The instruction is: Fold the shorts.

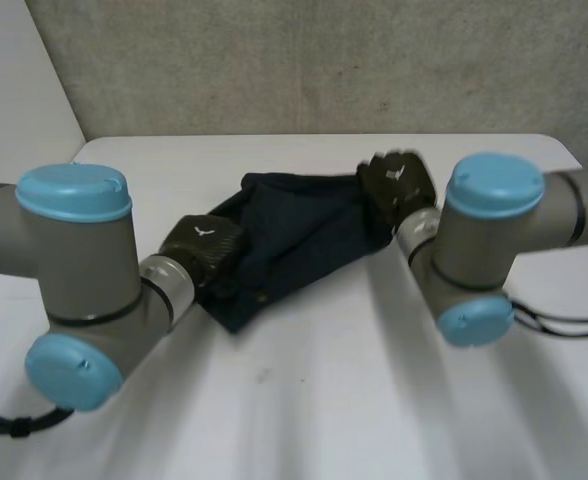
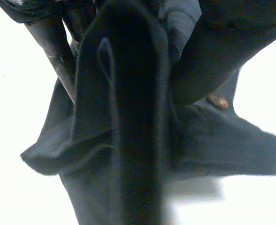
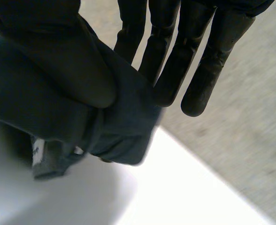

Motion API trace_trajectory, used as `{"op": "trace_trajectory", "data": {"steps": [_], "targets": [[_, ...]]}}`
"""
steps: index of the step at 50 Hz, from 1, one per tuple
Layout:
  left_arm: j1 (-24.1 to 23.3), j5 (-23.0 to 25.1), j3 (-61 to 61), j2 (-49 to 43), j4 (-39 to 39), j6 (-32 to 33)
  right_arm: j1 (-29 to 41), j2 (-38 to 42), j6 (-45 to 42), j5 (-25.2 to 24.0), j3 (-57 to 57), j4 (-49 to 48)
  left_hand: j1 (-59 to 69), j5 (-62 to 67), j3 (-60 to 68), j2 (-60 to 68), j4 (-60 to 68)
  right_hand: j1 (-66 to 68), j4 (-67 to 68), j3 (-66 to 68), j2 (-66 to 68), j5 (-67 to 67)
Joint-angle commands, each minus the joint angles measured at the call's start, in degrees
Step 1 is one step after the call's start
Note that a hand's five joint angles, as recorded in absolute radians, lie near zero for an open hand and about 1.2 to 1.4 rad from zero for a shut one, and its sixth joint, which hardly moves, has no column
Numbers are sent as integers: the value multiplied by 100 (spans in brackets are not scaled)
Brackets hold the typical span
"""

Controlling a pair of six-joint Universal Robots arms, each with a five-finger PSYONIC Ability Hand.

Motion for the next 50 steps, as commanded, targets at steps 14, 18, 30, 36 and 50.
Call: {"op": "trace_trajectory", "data": {"steps": [14,18,30,36,50], "targets": [[-1222,-721,411,-260,-43,-2285,-186,1259,-892,-1449,-1240,-508,-3840,-4078,-4377,-4426,-4449,-4504,-5790,-5725,-5691,-5524],[-863,-941,183,90,-271,-2285,-422,521,-716,-1019,-722,-376,-3942,-4179,-4478,-4527,-4550,-4504,-5790,-5725,-5691,-5524],[-150,-871,-723,1058,-395,-2285,-713,-1747,1066,-710,1307,1300,-3892,-4129,-4428,-4477,-4500,-4504,-5790,-5725,-5691,-5524],[-650,-827,-917,1146,-377,-2285,-924,-1836,2086,-780,1985,2146,-4042,-4280,-4579,-4628,-4651,-4294,-5580,-5515,-5481,-5313],[-1450,-836,-820,611,518,-951,-1267,-2319,2703,-1404,3787,1875,-4817,-5054,-5353,-5402,-5425,-3806,-5092,-5027,-4993,-4826]]}}
